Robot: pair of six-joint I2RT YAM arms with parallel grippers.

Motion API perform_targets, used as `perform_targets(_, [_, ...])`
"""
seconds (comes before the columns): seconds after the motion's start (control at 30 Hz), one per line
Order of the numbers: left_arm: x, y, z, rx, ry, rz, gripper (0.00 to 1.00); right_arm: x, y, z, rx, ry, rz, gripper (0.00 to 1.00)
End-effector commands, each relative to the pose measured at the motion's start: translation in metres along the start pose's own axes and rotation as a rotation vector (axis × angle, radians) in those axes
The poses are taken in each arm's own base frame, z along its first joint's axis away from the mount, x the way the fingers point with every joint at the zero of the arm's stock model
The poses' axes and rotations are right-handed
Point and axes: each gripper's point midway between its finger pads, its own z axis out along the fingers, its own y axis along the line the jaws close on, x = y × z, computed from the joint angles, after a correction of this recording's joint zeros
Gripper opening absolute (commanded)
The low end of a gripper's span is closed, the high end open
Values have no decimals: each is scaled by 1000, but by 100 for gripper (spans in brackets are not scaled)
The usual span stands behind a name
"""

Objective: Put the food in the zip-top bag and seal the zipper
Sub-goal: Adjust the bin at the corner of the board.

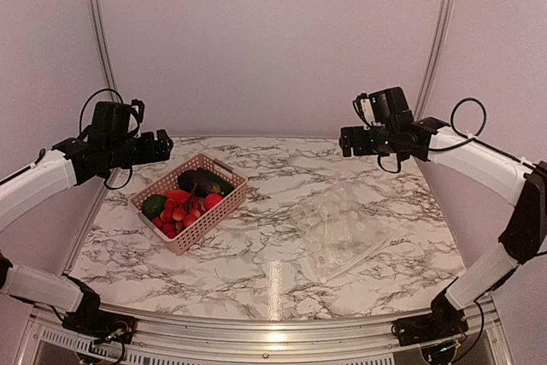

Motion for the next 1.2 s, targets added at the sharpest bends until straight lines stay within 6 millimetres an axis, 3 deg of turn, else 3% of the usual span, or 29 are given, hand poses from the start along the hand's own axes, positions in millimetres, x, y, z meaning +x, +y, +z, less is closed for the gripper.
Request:
perform_targets(0.0, [4,10,-4,-18,-42,-78,98,-2,51,-7,-127,13,-37,97])
perform_targets(0.1, [-6,24,-14,-57,-123,-94,99,-3,67,-15,-171,33,-19,98])
perform_targets(0.17, [-6,24,-14,-37,-90,-68,95,-2,75,-22,-204,53,-14,98])
perform_targets(0.27, [2,8,-13,48,20,25,78,1,82,-37,-259,62,-5,98])
perform_targets(0.4, [31,-15,-12,175,128,70,61,5,89,-48,-336,18,-4,94])
perform_targets(0.43, [40,-20,-13,200,150,81,61,8,89,-48,-342,9,-5,94])
perform_targets(0.53, [71,-32,-19,255,233,140,82,9,98,-50,-396,1,-2,93])
perform_targets(0.6, [90,-38,-24,284,275,198,84,10,107,-51,-444,17,5,91])
perform_targets(0.7, [116,-44,-27,328,336,285,79,21,133,-46,-576,67,-28,77])
perform_targets(0.83, [131,-62,-30,407,378,329,69,46,156,-36,-704,139,-70,62])
perform_targets(0.93, [141,-79,-32,447,403,396,66,58,153,-27,-675,172,-101,60])
perform_targets(1.03, [145,-85,-25,429,425,450,64,59,149,-30,-662,179,-126,60])
perform_targets(1.17, [142,-83,-4,338,439,463,55,68,147,-30,-664,184,-134,61])
